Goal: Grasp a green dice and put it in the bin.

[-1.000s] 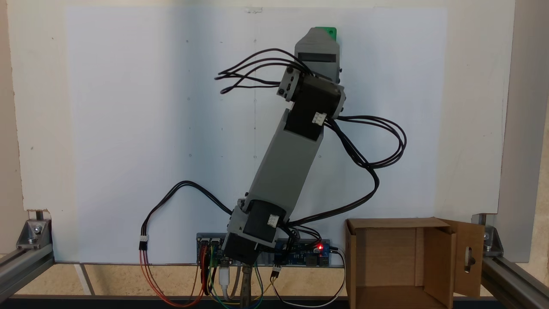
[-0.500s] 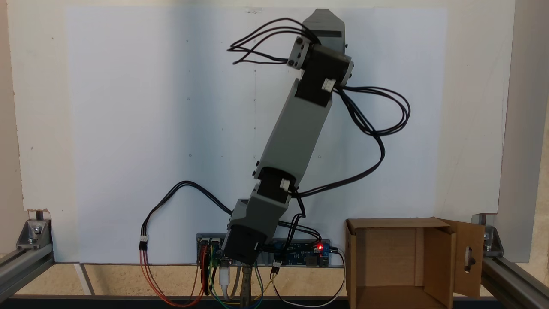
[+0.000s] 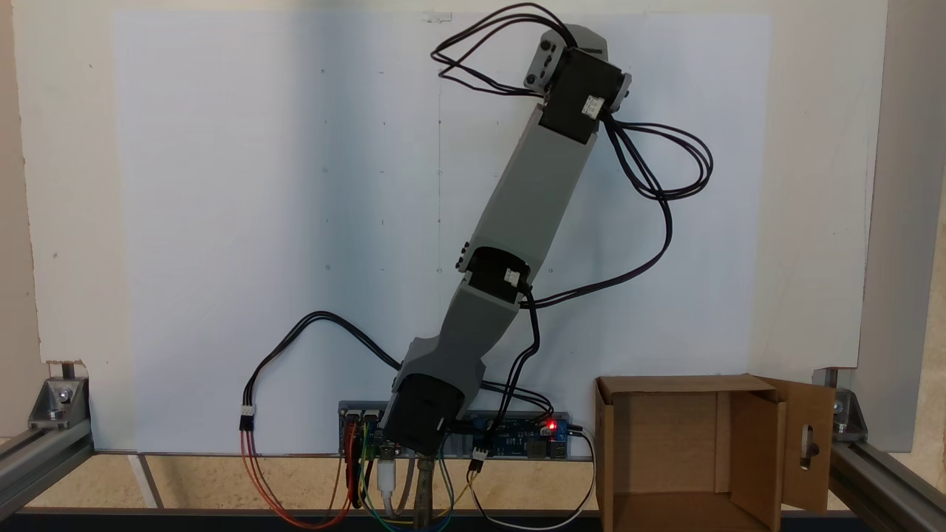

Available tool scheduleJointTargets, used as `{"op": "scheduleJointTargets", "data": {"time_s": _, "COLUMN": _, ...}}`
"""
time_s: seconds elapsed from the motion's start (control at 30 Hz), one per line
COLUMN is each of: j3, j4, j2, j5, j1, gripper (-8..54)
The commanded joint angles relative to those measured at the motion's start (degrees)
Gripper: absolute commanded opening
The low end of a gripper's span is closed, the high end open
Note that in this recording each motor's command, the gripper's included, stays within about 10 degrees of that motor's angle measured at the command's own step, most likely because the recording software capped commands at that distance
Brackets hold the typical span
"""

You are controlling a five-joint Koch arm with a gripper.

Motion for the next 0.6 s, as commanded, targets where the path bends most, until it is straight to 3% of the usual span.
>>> {"op": "scheduleJointTargets", "data": {"time_s": 0.0, "j3": -3.4, "j4": 4.8, "j2": 1.1, "j5": -3.6, "j1": -0.1, "gripper": 45.0}}
{"op": "scheduleJointTargets", "data": {"time_s": 0.57, "j3": -3.4, "j4": 0.9, "j2": 0.3, "j5": -3.6, "j1": -1.6, "gripper": 44.5}}
